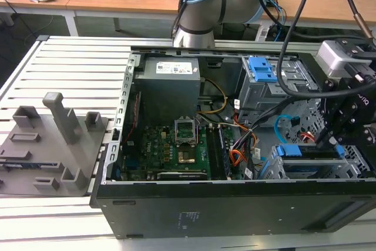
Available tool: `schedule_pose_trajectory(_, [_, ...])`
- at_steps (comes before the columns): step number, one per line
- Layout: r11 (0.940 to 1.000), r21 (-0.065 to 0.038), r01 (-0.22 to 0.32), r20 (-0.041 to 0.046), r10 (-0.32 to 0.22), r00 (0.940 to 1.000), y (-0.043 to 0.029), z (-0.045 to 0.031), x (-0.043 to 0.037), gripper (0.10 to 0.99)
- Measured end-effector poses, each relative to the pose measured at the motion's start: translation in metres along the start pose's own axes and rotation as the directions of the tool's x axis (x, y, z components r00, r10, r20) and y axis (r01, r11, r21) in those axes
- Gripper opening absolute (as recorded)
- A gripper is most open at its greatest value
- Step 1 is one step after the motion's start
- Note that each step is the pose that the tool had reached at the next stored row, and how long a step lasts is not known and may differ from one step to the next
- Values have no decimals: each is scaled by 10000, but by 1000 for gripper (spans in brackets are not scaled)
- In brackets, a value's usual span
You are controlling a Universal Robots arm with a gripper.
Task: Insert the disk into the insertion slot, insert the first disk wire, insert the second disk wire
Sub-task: 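Insert the first disk wire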
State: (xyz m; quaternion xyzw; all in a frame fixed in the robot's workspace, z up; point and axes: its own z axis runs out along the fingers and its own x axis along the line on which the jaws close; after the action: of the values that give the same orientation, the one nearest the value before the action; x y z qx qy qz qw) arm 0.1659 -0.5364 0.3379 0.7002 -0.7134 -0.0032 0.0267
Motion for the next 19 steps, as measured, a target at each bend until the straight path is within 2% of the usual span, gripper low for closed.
schedule_pose_trajectory(9, [10000,-6,0,35,0,10000,-9,42,1,173])
schedule_pose_trajectory(10, [10000,-4,0,30,0,10000,-9,40,1,235])
schedule_pose_trajectory(12, [10000,-3,-1,13,1,10000,-9,26,2,235])
schedule_pose_trajectory(15, [10000,-2,-2,12,2,10000,-5,-56,4,235])
schedule_pose_trajectory(19, [10000,-3,-1,12,1,10000,4,-268,11,235])
